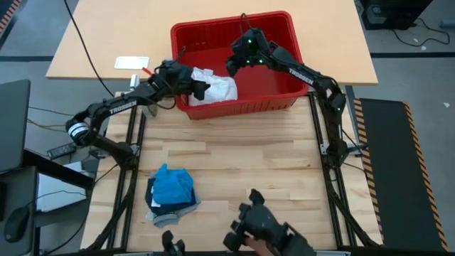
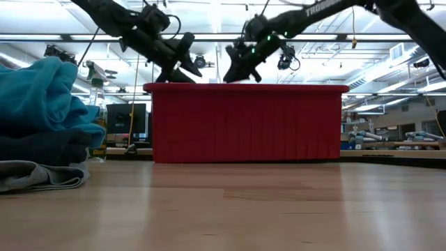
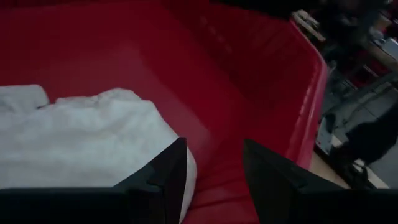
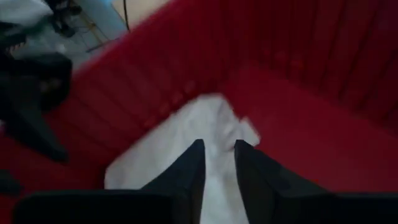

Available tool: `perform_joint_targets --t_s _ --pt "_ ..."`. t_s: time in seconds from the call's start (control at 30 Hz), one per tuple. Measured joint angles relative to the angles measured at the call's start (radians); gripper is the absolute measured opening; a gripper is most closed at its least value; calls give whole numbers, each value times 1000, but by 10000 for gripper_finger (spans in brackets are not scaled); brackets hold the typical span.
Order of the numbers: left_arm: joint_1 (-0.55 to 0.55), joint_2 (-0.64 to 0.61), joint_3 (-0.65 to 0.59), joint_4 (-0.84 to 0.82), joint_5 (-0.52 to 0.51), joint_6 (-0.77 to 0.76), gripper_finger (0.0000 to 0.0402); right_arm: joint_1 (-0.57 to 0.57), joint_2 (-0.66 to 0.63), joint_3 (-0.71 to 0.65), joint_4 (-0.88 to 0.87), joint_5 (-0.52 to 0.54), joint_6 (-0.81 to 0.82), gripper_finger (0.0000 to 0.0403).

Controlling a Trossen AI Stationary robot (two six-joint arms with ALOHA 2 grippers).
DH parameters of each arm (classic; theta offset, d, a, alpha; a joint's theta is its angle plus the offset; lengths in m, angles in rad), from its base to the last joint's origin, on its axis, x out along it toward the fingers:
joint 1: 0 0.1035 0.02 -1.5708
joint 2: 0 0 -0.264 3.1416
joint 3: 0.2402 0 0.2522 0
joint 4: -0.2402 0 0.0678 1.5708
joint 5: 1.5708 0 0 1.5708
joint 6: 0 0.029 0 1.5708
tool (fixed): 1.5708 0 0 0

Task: Fold laundry
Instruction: Remove the white blouse from the red laundry bin

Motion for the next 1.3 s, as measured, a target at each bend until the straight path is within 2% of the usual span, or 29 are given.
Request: perform_joint_targets --t_s 0.13,0.27,0.53,0.63,0.73,0.83,0.93,1.0,1.1,1.17,1.2,1.3 --pt "33 26 0 27 46 39 158 -38 100 -2 -20 -104 30 138" --pt "69 28 0 63 55 27 158 -64 193 5 -36 -223 97 203" --pt "117 28 0 85 74 28 158 -80 372 174 -125 -353 127 335" --pt "117 28 0 87 74 32 158 -78 444 281 -222 -418 111 362" --pt "116 28 0 89 74 33 158 -67 516 350 -292 -403 68 366" --pt "116 29 -1 95 74 32 158 -61 540 341 -256 -399 73 351" --pt "116 28 -1 98 75 32 158 -62 558 343 -251 -403 76 304" --pt "116 25 -1 98 78 31 158 -63 559 343 -253 -393 78 250" --pt "116 24 -1 104 80 28 158 -68 555 349 -248 -401 78 140" --pt "116 24 -1 104 87 27 158 -76 539 348 -222 -440 84 57" --pt "116 23 -1 104 93 25 158 -82 528 348 -203 -474 87 35" --pt "116 16 -1 104 138 5 157 -101 496 348 -143 -571 177 32"
